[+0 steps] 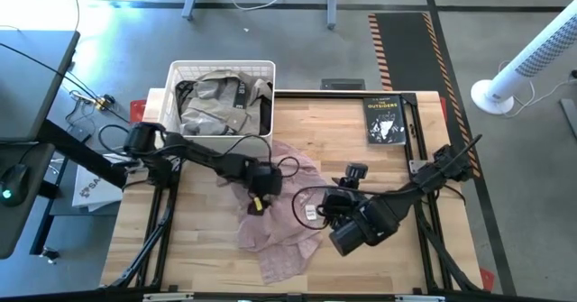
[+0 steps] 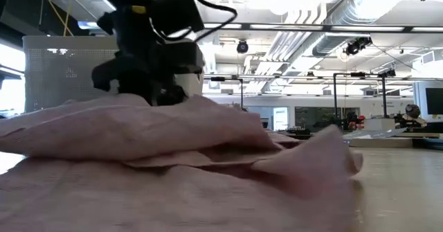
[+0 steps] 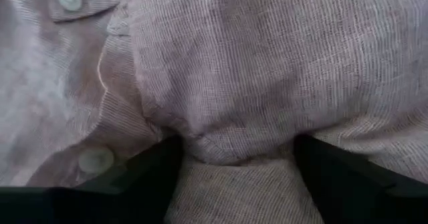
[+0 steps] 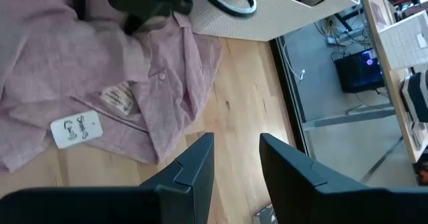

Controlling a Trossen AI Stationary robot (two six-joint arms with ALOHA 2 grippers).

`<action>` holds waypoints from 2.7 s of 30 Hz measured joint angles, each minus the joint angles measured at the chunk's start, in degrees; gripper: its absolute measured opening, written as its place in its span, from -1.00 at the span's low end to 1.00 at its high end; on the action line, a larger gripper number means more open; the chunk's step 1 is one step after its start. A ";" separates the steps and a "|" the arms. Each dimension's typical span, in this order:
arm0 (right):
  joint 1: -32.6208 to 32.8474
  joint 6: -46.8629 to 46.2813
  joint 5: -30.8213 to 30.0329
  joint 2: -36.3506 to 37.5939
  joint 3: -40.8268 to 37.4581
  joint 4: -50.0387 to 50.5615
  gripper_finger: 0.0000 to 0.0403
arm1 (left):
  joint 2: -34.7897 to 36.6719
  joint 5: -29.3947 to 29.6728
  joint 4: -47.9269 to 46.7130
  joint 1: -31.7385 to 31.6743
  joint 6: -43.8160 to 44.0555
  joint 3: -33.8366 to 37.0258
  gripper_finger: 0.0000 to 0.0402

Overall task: Sort clothes
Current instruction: Put the pink polo shirt into the white laundry bin

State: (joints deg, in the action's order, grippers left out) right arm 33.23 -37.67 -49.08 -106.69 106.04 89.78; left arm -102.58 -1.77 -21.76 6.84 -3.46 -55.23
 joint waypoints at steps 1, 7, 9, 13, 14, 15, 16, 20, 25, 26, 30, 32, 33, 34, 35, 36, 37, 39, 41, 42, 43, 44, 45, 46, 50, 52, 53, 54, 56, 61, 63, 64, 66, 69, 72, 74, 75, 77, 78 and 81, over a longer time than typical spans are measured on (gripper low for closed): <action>0.04 -0.02 0.00 0.00 0.00 -0.05 -0.42 | -1.27 -1.49 0.09 -0.42 0.04 -0.15 0.47; 0.25 -0.92 -0.04 0.00 0.00 0.17 -0.42 | -4.34 -2.05 2.90 0.22 -1.12 -0.46 0.21; 0.27 -0.92 -0.02 0.00 0.00 0.15 -0.42 | -4.34 -1.59 4.41 0.71 -0.67 -0.37 -0.02; 0.28 -0.92 -0.02 0.00 0.00 0.17 -0.42 | -4.36 -1.96 6.61 0.82 1.45 -0.18 -0.65; 0.27 -0.92 -0.03 0.00 0.00 0.17 -0.42 | -4.36 -2.26 6.48 0.80 1.83 -0.36 -0.78; 0.27 -0.92 -0.03 0.00 0.00 0.17 -0.42 | -4.40 -2.68 6.21 0.77 2.10 -0.60 -0.81; 0.27 -0.92 -0.04 0.00 0.00 0.19 -0.42 | -4.18 -2.64 5.59 0.78 2.63 -0.95 -0.81; 0.27 -0.92 -0.04 -0.02 0.00 0.19 -0.42 | -0.03 -1.89 -0.84 0.84 3.59 -3.82 -0.81; 0.29 -0.90 -0.04 -0.02 0.02 0.22 -0.42 | 11.03 -0.40 -8.58 1.06 6.31 -11.78 -0.81; 0.29 -0.90 -0.07 -0.02 0.02 0.23 -0.42 | 13.43 0.62 -10.25 1.28 6.40 -13.31 -0.81; 0.31 -0.90 -0.17 -0.02 0.02 0.23 -0.42 | 21.46 6.39 -12.91 2.28 6.36 -19.41 -0.81; 0.31 -0.90 -0.20 -0.02 0.02 0.21 -0.42 | 25.30 8.86 -13.18 2.47 6.20 -22.39 -0.81; 0.31 -0.90 -0.17 -0.02 0.02 0.22 -0.42 | 26.72 10.00 -13.71 2.48 5.74 -23.87 -0.81; 0.31 -0.90 -0.19 -0.02 0.02 0.21 -0.42 | 28.03 11.23 -14.62 2.44 5.13 -25.23 -0.81; 0.31 -0.90 -0.26 -0.02 0.02 0.22 -0.42 | 28.84 12.76 -15.62 2.44 4.55 -26.61 -0.81; 0.31 -0.90 -0.26 -0.02 0.02 0.23 -0.42 | 29.39 14.56 -16.55 2.41 3.86 -28.16 -0.81; 0.31 -0.90 -0.26 -0.02 0.02 0.21 -0.42 | 29.88 16.58 -17.70 2.41 2.89 -29.89 -0.81; 0.31 -0.90 -0.39 -0.02 0.02 0.22 -0.42 | 30.42 21.24 -19.76 2.38 -0.29 -33.96 -0.81; 0.31 -0.86 -0.74 -0.02 0.02 0.23 -0.42 | 30.67 27.02 -19.80 2.08 -5.22 -38.09 -0.81; 0.31 -0.77 -1.00 -0.02 0.02 0.21 -0.42 | 30.70 30.29 -19.04 1.91 -8.07 -39.79 -0.81; 0.31 -0.70 -1.24 -0.02 0.02 0.21 -0.42 | 30.68 33.37 -17.74 1.54 -11.26 -41.44 -0.81; 0.31 -0.70 -1.49 -0.02 0.02 0.20 -0.42 | 30.59 36.48 -15.62 0.98 -15.06 -42.88 -0.81; 0.30 -0.73 -1.57 -0.02 0.02 0.21 -0.42 | 30.55 39.52 -13.28 0.42 -19.53 -43.90 -0.81; 0.28 -0.74 -1.71 -0.02 0.02 0.21 -0.42 | 30.53 42.83 -10.64 -0.34 -24.80 -45.01 -0.81; 0.22 -0.83 -1.75 -0.02 0.02 0.21 -0.42 | 30.61 53.70 2.82 -4.23 -46.96 -48.48 -0.81; 0.22 -0.87 -1.73 -0.02 0.02 0.21 -0.42 | 30.67 57.60 8.25 -6.81 -56.56 -49.75 -0.81; 0.23 -0.87 -1.73 -0.02 0.02 0.20 -0.42 | 30.66 59.75 9.57 -8.03 -60.20 -50.47 -0.81; 0.26 -0.87 -1.73 -0.02 0.02 0.21 -0.42 | 30.63 61.77 10.01 -9.34 -62.80 -51.21 -0.81; 0.38 -0.90 -1.58 -0.02 0.02 0.19 -0.42 | 30.73 65.47 9.14 -11.90 -65.02 -52.21 -0.81; 0.63 -0.90 -1.44 -0.02 0.02 0.18 -0.42 | 32.59 69.86 -4.22 -16.73 -55.98 -52.32 -0.81; 0.64 -0.90 -1.40 -0.02 0.02 0.15 -0.42 | 33.00 69.21 -12.66 -18.04 -47.46 -52.34 -0.81; 0.64 -0.90 -1.40 -0.02 0.02 0.12 -0.42 | 33.13 68.37 -17.05 -18.83 -42.62 -52.34 -0.81; 0.64 -0.90 -1.40 -0.02 0.02 -0.03 -0.42 | 33.07 65.88 -25.46 -20.25 -32.86 -52.34 -0.81; 0.64 -0.90 -1.48 -0.02 0.02 -0.05 -0.42 | 32.78 57.26 -36.37 -21.71 -17.87 -52.32 -0.81; 0.64 -0.90 -2.03 -0.02 0.02 -0.07 -0.42 | 31.87 43.28 -42.95 -23.44 -6.27 -52.32 -0.81; 0.53 -0.90 -2.77 -0.02 0.02 -0.07 -0.42 | 30.61 35.81 -44.06 -24.46 -4.12 -52.31 -0.81; 0.53 -0.90 -3.07 -0.02 0.02 -0.07 -0.42 | 29.97 33.13 -43.96 -24.80 -3.80 -52.28 -0.81; 0.53 -0.88 -3.10 -0.02 0.02 -0.09 -0.42 | 28.82 28.83 -42.56 -25.45 -2.85 -52.28 -0.81; 0.53 -0.90 -3.10 -0.02 0.02 -0.09 -0.42 | 28.47 26.47 -41.01 -25.78 -2.42 -52.28 -0.81; 0.53 -0.90 -3.01 -0.02 0.02 -0.08 -0.42 | 27.42 19.16 -36.30 -26.88 0.07 -52.28 -0.81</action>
State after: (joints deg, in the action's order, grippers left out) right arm 33.76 -38.57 -52.09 -106.72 106.06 89.70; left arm -75.16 17.40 -58.05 -20.03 -3.39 -107.50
